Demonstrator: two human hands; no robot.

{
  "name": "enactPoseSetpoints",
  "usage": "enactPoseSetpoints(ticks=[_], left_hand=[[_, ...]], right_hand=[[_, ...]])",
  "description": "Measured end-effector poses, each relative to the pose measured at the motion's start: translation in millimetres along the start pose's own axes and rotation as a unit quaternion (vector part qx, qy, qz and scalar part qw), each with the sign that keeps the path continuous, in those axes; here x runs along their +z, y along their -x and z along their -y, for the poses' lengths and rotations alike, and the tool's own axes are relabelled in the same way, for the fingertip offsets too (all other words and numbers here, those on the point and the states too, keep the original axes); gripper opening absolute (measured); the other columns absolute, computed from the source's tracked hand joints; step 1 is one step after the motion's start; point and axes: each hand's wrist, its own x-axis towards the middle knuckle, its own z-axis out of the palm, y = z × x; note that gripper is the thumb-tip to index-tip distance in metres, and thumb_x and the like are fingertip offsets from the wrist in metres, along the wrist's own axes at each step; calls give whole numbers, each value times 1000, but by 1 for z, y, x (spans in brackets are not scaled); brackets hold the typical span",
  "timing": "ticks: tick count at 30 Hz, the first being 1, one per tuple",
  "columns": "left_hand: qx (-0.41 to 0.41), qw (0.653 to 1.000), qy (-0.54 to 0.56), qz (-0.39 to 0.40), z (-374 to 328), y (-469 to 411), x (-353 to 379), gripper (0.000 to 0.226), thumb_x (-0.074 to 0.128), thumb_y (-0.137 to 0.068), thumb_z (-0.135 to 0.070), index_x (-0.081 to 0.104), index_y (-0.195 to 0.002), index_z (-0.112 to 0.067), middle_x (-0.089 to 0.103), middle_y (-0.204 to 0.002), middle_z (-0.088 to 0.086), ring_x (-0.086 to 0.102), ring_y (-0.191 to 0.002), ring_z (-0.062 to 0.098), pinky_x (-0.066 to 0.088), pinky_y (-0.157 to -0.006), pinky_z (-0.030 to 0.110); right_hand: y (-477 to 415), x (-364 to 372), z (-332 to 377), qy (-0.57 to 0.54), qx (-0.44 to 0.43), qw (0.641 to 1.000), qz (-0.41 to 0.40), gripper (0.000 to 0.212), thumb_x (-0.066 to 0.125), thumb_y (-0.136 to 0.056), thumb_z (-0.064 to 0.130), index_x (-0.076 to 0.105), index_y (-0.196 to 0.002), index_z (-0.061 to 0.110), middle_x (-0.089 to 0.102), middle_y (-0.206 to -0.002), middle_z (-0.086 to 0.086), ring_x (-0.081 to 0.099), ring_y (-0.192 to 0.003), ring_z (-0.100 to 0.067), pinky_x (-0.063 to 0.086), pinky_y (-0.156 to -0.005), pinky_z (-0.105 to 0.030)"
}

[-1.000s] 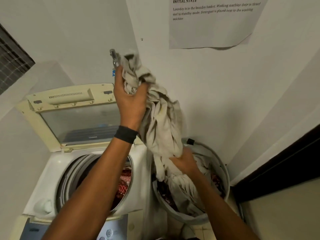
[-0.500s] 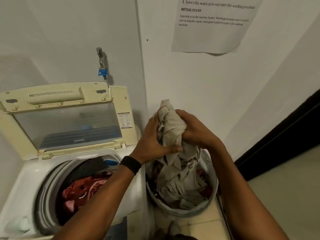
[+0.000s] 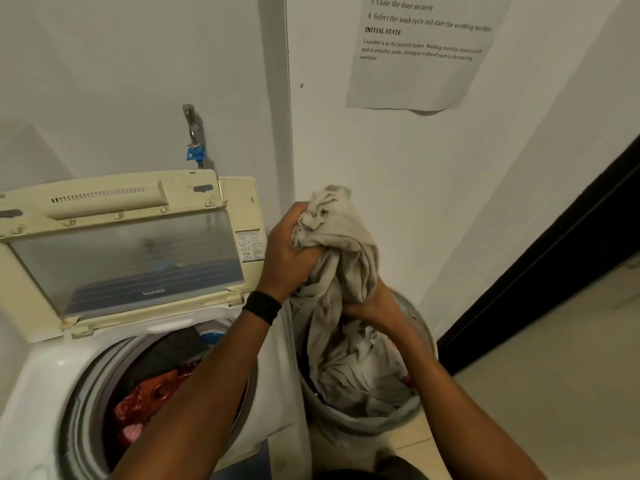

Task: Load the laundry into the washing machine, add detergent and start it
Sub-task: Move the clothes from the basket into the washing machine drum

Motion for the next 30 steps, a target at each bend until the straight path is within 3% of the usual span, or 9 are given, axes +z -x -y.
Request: enactPoseSetpoints(ticks=[3, 7, 13, 17, 20, 22, 25, 28, 30], left_hand=[[20, 999, 24, -33, -10, -5, -6, 23, 70, -90, -1, 61, -111, -3, 71, -103, 4, 69, -97, 17, 55, -85, 30], [-2, 995, 28, -94, -11, -5, -12, 27, 70, -91, -3, 60, -116, -4, 70, -110, 8, 68, -104, 19, 57, -91, 36], [-68, 983, -40, -169, 20, 4, -18, 40, 77, -92, -21, 59, -125, -8, 69, -116, 4, 67, -107, 18, 58, -92, 41], [-137, 983, -103, -58, 39, 29, 7, 68, 66, -89, -56, 47, -145, -24, 60, -132, 1, 59, -121, 16, 53, -101, 45], [-151, 985, 61, 60, 24, 41, 21, 83, 67, -93, -53, 17, -158, -39, 39, -155, -21, 40, -143, -3, 37, -119, 26], [-123, 981, 85, 126, 14, 40, 31, 88, 74, -90, -48, 20, -158, -36, 40, -158, -14, 41, -144, 2, 40, -116, 25], [-111, 991, 45, 56, 10, 32, 48, 90, 91, -69, -54, 43, -142, -31, 57, -140, -5, 56, -131, 9, 51, -108, 34], [-119, 993, 6, -27, 20, 26, 55, 89, 89, -72, -57, 46, -142, -25, 59, -138, -1, 57, -130, 15, 51, -107, 44], [-134, 990, 8, -45, 23, 24, 57, 81, 86, -78, -51, 49, -142, -20, 63, -136, -1, 61, -126, 14, 53, -105, 47]], right_hand=[[19, 34, -34, 2, 49, 999, -7, 71, 86, -76, 30, 54, -137, 17, 55, -134, 6, 54, -127, -14, 47, -108, -31], [21, 41, -32, -44, 68, 996, -49, 43, 62, -82, 32, 57, -124, 24, 60, -118, 8, 61, -119, -22, 44, -85, -4], [20, -5, 12, -115, -23, 981, -155, 59, 71, -90, 26, 50, -144, 16, 59, -134, 10, 58, -126, -8, 46, -102, -16], [3, -40, 56, -175, -43, 959, -221, 59, 75, -85, 17, 41, -133, 22, 60, -127, -2, 62, -115, -14, 56, -94, -34], [-12, -50, 72, -185, -61, 961, -199, 50, 69, -85, 6, 46, -127, 20, 63, -117, 1, 64, -104, -7, 56, -87, -28], [-26, -49, 75, -224, -32, 962, -154, 51, 66, -83, 0, 53, -131, 14, 67, -121, 0, 66, -110, -8, 55, -90, -27], [-29, -39, 73, -381, 39, 922, -60, 56, 63, -72, 9, 65, -128, 6, 71, -124, -13, 68, -114, -28, 56, -96, -42], [-27, -39, 73, -463, 51, 885, -3, 44, 60, -72, 8, 68, -115, 2, 72, -106, -13, 69, -98, -28, 57, -86, -38], [-29, -41, 75, -470, 40, 881, -5, 47, 57, -79, 5, 61, -125, -5, 70, -112, -19, 67, -104, -33, 56, -91, -42]])
